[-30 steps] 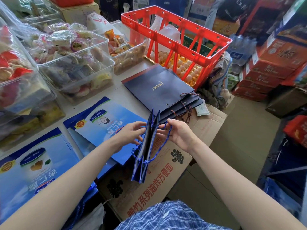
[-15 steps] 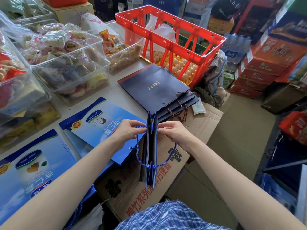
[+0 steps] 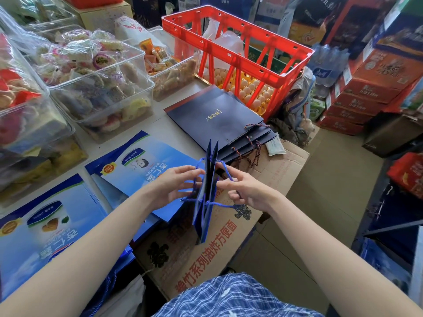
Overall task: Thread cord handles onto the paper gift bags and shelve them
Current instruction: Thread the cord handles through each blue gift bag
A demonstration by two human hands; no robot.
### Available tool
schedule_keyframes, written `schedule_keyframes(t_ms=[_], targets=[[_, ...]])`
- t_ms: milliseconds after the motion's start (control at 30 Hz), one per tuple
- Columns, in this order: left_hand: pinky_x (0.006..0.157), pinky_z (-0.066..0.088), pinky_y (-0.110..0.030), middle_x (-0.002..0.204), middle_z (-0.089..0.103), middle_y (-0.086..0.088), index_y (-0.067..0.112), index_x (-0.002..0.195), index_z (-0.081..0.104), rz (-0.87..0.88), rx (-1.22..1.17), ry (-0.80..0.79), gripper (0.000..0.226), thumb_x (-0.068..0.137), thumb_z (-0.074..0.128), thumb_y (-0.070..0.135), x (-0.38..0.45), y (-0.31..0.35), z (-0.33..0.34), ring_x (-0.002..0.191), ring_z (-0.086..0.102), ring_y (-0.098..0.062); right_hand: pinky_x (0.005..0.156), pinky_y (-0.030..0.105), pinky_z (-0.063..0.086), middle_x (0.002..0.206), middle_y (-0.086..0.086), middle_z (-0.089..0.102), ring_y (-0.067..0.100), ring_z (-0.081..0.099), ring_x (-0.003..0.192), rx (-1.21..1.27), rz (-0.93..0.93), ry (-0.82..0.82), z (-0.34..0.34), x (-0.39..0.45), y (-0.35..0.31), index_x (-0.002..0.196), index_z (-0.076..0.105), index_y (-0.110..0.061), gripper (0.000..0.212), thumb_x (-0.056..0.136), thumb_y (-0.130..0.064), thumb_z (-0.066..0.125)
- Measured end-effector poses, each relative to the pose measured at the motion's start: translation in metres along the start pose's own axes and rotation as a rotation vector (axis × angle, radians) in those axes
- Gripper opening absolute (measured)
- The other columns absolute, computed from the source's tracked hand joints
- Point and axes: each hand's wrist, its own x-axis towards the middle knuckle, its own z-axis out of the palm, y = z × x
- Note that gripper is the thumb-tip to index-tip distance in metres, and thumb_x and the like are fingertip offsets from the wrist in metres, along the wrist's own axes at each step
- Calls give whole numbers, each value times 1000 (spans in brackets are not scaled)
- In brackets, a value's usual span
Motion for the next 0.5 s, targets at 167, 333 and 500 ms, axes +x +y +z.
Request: schedule_keyframes(t_ms=[167,333,500], targets=[[48,35,-17,77,36,2,53,135,33,11,309,-206,66,89,62,15,-10,-5,-3,56,38,-5,46,19,34,90,6,56,6,43,54,-460,80,-155,8,-2,-4,145,7,-46,96,82,-16,72],[54,46,-19,132,40,0,58,138,5,24,871,-224,83,89,59,19,-12,2,-11,78,57,-17,53,15,41,113,4,61,0,50,62,-728,110,-109,3,0,-14,148,9,-43,101,75,-31,78],[58,47,-20,117,53,4,58,133,12,51,637,-327,79,90,60,12,-19,8,-15,56,53,-7,109,36,35,153,-12,27,18,47,126,-1032,73,-3,-1,-4,-21,148,14,-40,106,65,-52,79]])
